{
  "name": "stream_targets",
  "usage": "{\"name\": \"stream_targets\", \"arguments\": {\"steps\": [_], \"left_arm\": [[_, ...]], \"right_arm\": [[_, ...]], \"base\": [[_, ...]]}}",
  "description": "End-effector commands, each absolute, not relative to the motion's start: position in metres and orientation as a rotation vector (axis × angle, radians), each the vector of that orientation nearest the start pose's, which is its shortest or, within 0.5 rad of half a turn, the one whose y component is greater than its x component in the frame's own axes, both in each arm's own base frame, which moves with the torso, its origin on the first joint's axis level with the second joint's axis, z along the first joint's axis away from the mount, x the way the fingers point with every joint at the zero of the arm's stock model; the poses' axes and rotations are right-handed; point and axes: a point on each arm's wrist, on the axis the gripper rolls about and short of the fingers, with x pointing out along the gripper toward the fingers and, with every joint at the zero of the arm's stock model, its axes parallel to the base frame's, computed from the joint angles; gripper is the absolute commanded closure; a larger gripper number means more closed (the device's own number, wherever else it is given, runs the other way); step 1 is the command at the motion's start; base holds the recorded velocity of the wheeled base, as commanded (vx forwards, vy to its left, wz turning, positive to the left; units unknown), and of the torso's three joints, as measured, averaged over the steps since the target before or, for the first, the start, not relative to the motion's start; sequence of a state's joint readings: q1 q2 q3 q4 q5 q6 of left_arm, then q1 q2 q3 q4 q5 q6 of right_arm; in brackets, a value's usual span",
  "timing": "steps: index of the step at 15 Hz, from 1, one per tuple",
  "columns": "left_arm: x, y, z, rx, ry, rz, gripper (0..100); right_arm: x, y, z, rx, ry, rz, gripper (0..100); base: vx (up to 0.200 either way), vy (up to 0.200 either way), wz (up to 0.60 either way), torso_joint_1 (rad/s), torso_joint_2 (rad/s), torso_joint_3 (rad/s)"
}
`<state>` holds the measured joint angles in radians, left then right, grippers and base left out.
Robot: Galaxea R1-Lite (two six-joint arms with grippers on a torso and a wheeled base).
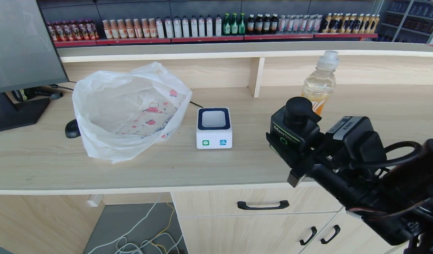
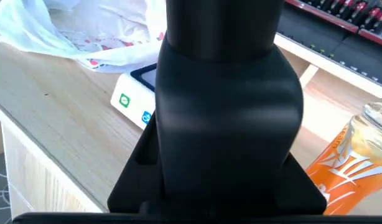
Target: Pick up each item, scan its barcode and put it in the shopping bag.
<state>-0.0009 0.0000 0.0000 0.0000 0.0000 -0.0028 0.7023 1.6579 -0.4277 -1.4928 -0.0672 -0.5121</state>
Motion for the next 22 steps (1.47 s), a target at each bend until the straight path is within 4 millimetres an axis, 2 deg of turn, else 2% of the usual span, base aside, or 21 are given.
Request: {"name": "stream_targets", "arguments": {"steps": [1,4,9,13,17,22], "left_arm": [[-0.023,0.0,0.075,-0.003,0.0,-0.002,0],[-0.023,0.0,0.075,-0.003,0.0,-0.002,0],[-0.023,0.0,0.075,-0.003,0.0,-0.002,0],[-0.023,0.0,0.075,-0.003,0.0,0.0,0],[-0.023,0.0,0.075,-0.003,0.0,0.0,0],[-0.023,0.0,0.075,-0.003,0.0,0.0,0]], "right_arm": [[0.163,0.151,0.189,-0.443,-0.452,0.616,100],[0.139,0.149,0.182,-0.56,-0.495,0.68,100],[0.121,0.161,0.179,-0.742,-0.617,0.748,100],[0.117,0.158,0.174,-0.916,-0.722,0.74,100],[0.123,0.172,0.175,-1.053,-0.916,0.798,100],[0.123,0.175,0.173,-1.225,-1.107,0.796,100]], "base": [[0.0,0.0,0.0,0.0,0.0,0.0],[0.0,0.0,0.0,0.0,0.0,0.0],[0.0,0.0,0.0,0.0,0.0,0.0],[0.0,0.0,0.0,0.0,0.0,0.0],[0.0,0.0,0.0,0.0,0.0,0.0],[0.0,0.0,0.0,0.0,0.0,0.0]]}}
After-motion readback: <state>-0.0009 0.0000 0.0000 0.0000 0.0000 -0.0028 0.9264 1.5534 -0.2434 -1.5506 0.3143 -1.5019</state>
